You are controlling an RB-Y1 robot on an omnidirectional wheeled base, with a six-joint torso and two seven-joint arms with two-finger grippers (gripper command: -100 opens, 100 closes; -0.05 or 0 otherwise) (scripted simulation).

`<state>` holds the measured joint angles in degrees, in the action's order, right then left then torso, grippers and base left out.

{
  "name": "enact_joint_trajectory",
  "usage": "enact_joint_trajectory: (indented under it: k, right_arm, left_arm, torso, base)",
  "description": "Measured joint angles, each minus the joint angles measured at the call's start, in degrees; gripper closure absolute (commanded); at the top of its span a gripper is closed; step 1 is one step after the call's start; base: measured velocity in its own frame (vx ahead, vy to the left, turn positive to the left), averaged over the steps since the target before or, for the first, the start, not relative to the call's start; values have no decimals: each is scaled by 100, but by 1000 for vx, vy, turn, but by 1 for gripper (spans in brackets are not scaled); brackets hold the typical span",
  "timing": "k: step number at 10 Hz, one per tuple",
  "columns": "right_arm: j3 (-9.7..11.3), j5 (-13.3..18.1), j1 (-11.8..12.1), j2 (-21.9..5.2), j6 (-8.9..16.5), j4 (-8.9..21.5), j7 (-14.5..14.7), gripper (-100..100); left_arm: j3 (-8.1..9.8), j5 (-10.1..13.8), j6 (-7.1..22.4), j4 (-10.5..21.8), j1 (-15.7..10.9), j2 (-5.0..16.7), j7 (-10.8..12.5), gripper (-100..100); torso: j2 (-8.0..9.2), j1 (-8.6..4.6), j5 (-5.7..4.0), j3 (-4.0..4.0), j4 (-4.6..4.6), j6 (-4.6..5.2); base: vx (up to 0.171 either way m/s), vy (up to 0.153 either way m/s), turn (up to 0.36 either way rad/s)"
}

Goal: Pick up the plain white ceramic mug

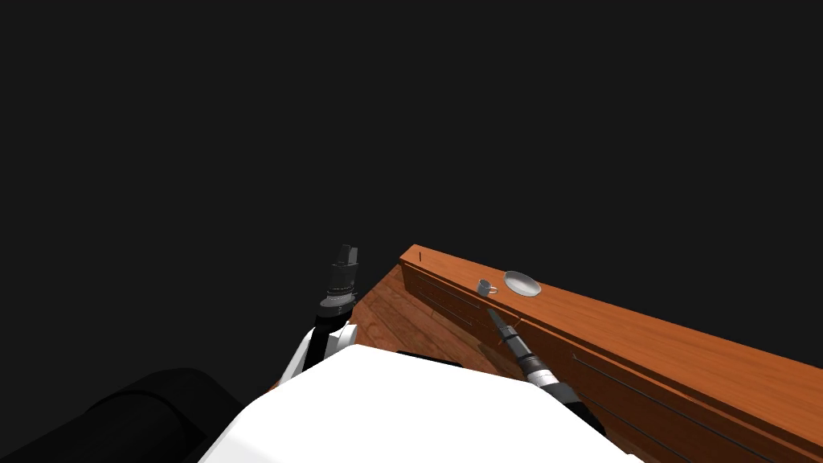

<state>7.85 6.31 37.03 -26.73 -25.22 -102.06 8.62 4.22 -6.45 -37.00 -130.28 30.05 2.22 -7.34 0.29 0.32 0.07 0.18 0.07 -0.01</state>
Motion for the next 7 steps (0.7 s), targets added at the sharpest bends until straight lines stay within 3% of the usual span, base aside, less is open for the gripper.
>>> enact_joint_trajectory:
  k: [3,7]
  right_arm:
    - [185,99,127,-388,96,318,106,-100]
    - [470,252,182,-883,-27,984,254,-100]
  left_arm:
    - [1,0,0,0,1,0,0,0]
    - [1,0,0,0,1,1,0,0]
  torso:
    - [-15,-15,-1,-8,-3,1]
    - [-28,-19,-3,-15,-5,1]
  base:
    - [-34,59,73]
    - [-8,51,77]
